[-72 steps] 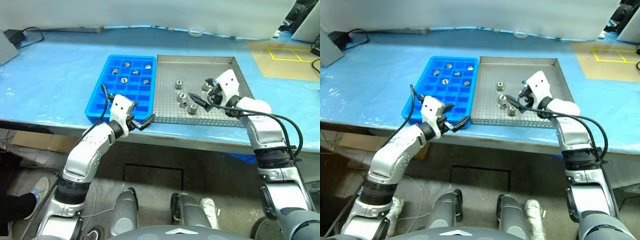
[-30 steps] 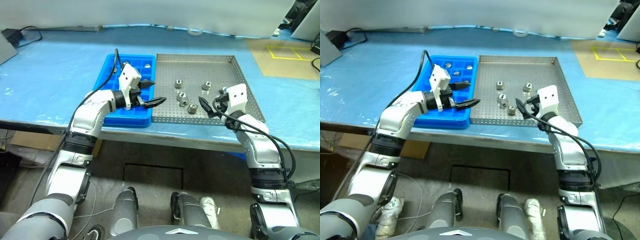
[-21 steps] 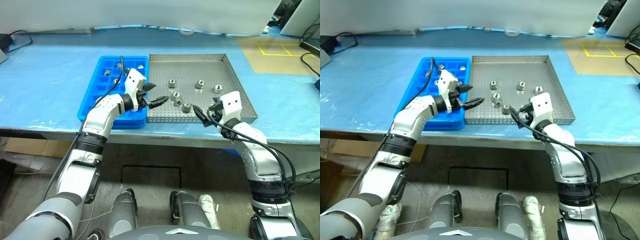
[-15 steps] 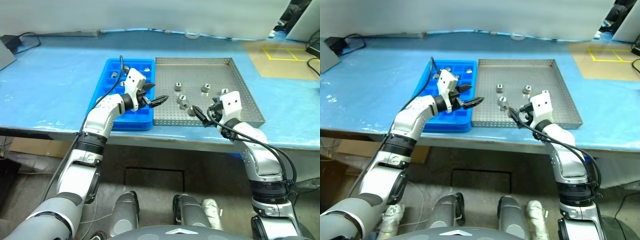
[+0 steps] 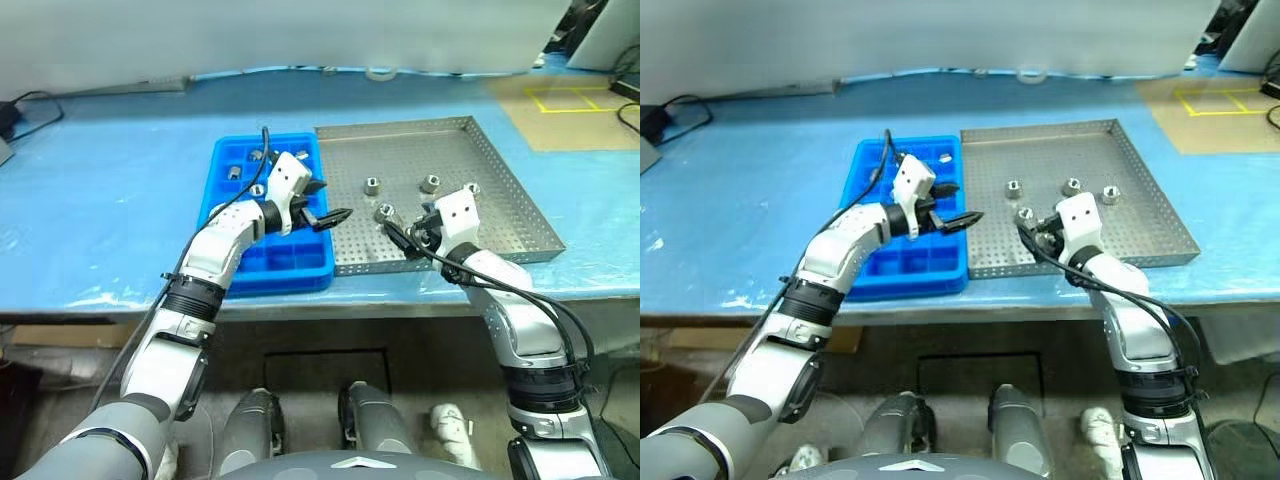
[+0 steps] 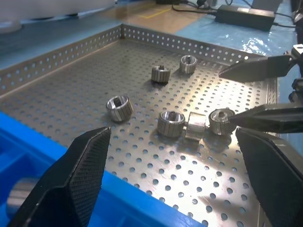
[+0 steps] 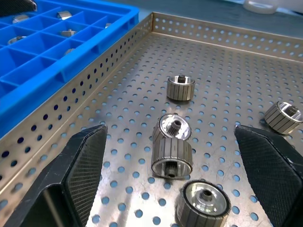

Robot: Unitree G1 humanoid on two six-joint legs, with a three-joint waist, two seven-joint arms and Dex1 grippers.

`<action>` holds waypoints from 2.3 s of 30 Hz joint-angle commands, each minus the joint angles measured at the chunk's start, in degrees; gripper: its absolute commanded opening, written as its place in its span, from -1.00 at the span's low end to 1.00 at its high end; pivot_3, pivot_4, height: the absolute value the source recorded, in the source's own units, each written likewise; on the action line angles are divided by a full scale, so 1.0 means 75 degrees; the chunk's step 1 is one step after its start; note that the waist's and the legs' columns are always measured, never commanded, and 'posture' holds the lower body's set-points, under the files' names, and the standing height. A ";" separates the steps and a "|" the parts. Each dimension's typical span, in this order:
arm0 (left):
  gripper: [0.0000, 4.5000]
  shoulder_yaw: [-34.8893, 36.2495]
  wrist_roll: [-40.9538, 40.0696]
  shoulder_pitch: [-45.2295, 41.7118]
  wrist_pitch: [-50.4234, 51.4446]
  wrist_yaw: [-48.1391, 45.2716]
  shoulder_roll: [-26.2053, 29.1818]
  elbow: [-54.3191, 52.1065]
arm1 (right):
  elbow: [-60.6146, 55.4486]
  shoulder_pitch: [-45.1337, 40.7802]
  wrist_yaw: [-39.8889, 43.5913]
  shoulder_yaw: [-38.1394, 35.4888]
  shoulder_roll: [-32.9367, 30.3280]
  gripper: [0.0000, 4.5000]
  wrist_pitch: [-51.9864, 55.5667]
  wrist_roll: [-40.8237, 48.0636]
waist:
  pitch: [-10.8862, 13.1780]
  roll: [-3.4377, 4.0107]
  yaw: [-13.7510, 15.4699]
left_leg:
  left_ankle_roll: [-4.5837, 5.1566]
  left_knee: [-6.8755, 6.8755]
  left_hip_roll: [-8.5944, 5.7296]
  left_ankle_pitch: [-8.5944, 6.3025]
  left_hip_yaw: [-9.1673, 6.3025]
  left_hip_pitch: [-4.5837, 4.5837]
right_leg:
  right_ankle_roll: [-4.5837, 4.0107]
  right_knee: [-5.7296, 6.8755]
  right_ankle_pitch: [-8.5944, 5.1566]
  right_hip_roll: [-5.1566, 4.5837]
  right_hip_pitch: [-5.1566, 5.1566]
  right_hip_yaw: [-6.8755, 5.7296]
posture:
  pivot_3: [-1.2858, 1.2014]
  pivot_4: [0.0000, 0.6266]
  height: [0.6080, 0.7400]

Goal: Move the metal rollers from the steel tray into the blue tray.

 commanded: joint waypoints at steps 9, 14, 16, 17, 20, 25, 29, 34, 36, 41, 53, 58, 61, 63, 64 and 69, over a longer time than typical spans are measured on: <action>0.99 0.0135 0.0107 -0.0030 -0.0147 0.0169 0.0044 -0.0135 | -0.0669 0.0019 -0.0097 0.0099 0.0117 1.00 0.0092 0.0071 | -0.0016 0.0067 0.0264 | 0.0560 -0.0522 -0.0664 -0.0293 0.0254 0.0275 | -0.0055 -0.0103 0.0170 -0.0006 -0.0185 0.0026 | -0.22 -0.52 1.00; 0.99 0.0158 0.0575 -0.0317 -0.0281 0.0788 -0.0079 0.0550 | -0.0774 0.0022 -0.0145 0.0270 0.0251 1.00 0.0148 0.0087 | 0.0034 0.0125 0.0099 | 0.0676 -0.0408 -0.0594 -0.0460 0.0256 0.0350 | -0.0106 -0.0383 0.0246 0.0030 0.0113 -0.0024 | -0.22 -0.52 1.00; 0.99 0.0155 0.0706 -0.0424 -0.0324 0.0993 -0.0146 0.0837 | -0.0801 0.0015 -0.0145 0.0315 0.0278 1.00 0.0165 0.0063 | 0.0050 0.0151 -0.0035 | 0.0701 -0.0463 -0.0646 -0.0477 0.0147 0.0486 | -0.0292 -0.0273 0.0255 0.0089 0.0185 -0.0045 | -0.22 -0.52 1.00; 0.99 0.0161 0.0709 -0.0442 -0.0343 0.1003 -0.0178 0.0874 | -0.0801 0.0012 -0.0145 0.0325 0.0277 1.00 0.0165 0.0054 | 0.0065 0.0177 -0.0060 | 0.0700 -0.0511 -0.0657 -0.0478 0.0139 0.0570 | -0.0268 -0.0158 0.0243 0.0105 0.0232 -0.0055 | -0.22 -0.52 1.00; 0.99 0.0117 0.0760 -0.0414 -0.0328 0.1008 -0.0217 0.0819 | -0.0827 0.0029 -0.0145 0.0335 0.0274 1.00 0.0183 0.0059 | 0.0069 0.0178 -0.0190 | 0.0689 -0.0733 -0.0657 -0.0479 0.0088 0.0795 | -0.0180 -0.0104 0.0204 0.0114 0.0387 -0.0173 | -0.22 -0.52 1.00; 0.99 0.0126 0.0823 -0.0357 -0.0330 0.1030 -0.0217 0.0787 | -0.0785 0.0020 -0.0129 0.0344 0.0267 1.00 0.0184 0.0055 | 0.0056 0.0114 -0.0457 | 0.0699 -0.0555 -0.0585 -0.0627 0.0158 0.0848 | -0.0188 -0.0531 -0.0229 0.0275 0.0766 0.0097 | -0.22 -0.52 1.00; 0.99 0.0018 0.0921 -0.0321 -0.0310 0.0996 -0.0213 0.0764 | -0.0646 -0.0005 -0.0090 0.0366 0.0254 1.00 0.0086 0.0027 | 0.0031 0.0472 -0.0451 | 0.0333 0.0201 -0.0248 -0.0376 0.0146 -0.0084 | -0.0280 -0.0744 -0.0406 0.0739 0.1114 -0.0027 | -0.21 -0.52 1.00; 0.99 0.0007 0.0745 -0.0235 -0.0186 0.0828 -0.0225 0.0503 | -0.0551 -0.0061 -0.0053 0.0376 0.0263 1.00 0.0027 -0.0008 | 0.0093 0.0475 -0.0617 | 0.0557 -0.0548 -0.0070 -0.0177 -0.0071 0.0196 | 0.0131 0.0664 -0.0608 0.0681 0.0504 -0.0245 | -0.21 -0.52 1.00; 0.99 0.0039 0.0679 -0.0224 -0.0139 0.0759 -0.0218 0.0446 | -0.0516 -0.0076 -0.0047 0.0376 0.0258 1.00 0.0004 -0.0013 | 0.0101 0.0247 -0.0601 | 0.0472 -0.0609 -0.0187 -0.0255 -0.0053 0.0430 | 0.0383 0.0576 -0.0457 0.0369 -0.0002 -0.0015 | -0.21 -0.52 1.00; 0.99 -0.0014 0.0751 -0.0142 -0.0140 0.0680 -0.0200 0.0337 | -0.0468 -0.0091 -0.0042 0.0416 0.0257 1.00 -0.0053 -0.0036 | 0.0059 -0.0163 -0.0260 | 0.0565 -0.0156 -0.0473 -0.0714 0.0157 0.0678 | -0.0035 -0.0287 0.0547 0.0071 -0.0256 0.0433 | -0.21 -0.52 1.00; 0.99 -0.0135 0.0769 0.0036 -0.0407 0.0542 -0.0171 0.0024 | -0.0408 -0.0155 0.0005 0.0473 0.0277 1.00 -0.0102 -0.0079 | 0.0249 0.0161 -0.0031 | 0.0196 -0.0449 -0.0106 -0.0287 0.0233 0.0479 | -0.0269 -0.0517 0.0480 0.0342 0.0137 -0.0156 | -0.20 -0.52 1.00; 0.99 -0.0144 0.0767 0.0122 -0.0223 0.0498 -0.0164 -0.0131 | -0.0469 -0.0115 -0.0006 0.0533 0.0321 1.00 -0.0086 -0.0087 | 0.0290 0.0237 -0.0285 | 0.0089 -0.0512 0.0371 -0.0159 0.0184 0.0545 | -0.0337 -0.0391 0.0242 0.0395 0.0323 -0.0644 | -0.20 -0.52 1.00; 0.99 -0.0133 0.0701 0.0140 -0.0178 0.0446 -0.0143 -0.0175 | -0.0494 -0.0102 -0.0006 0.0549 0.0326 1.00 -0.0078 -0.0088 | 0.0181 0.0079 -0.0267 | -0.0046 -0.0608 0.0408 -0.0014 0.0097 0.0388 | -0.0329 0.0310 0.0166 0.0220 0.0218 -0.0151 | -0.20 -0.52 1.00; 0.99 -0.0137 0.0667 0.0154 -0.0160 0.0389 -0.0129 -0.0205 | -0.0494 -0.0095 -0.0001 0.0560 0.0323 1.00 -0.0086 -0.0086 | 0.0127 0.0039 -0.0192 | -0.0118 -0.0646 0.0380 0.0101 0.0108 0.0212 | -0.0209 0.0038 -0.0243 0.0207 0.0215 0.0085 | -0.20 -0.52 1.00; 0.99 -0.0142 0.0664 0.0161 -0.0137 0.0362 -0.0127 -0.0220 | -0.0492 -0.0094 0.0003 0.0565 0.0317 1.00 -0.0089 -0.0086 | 0.0127 0.0037 -0.0130 | 0.0351 -0.0382 0.0326 0.0019 0.0137 -0.0013 | -0.0204 0.0081 -0.0227 0.0328 0.0191 0.0099 | -0.20 -0.52 1.00; 0.99 -0.0143 0.0395 0.0306 0.0054 0.0013 -0.0128 -0.0553 | -0.0496 -0.0083 0.0032 0.0565 0.0297 1.00 -0.0092 -0.0064 | 0.0105 0.0188 -0.0046 | 0.0137 -0.0270 0.0164 -0.0042 0.0083 -0.0158 | -0.0380 -0.0017 -0.0157 0.0660 0.0170 -0.0308 | -0.19 -0.52 1.00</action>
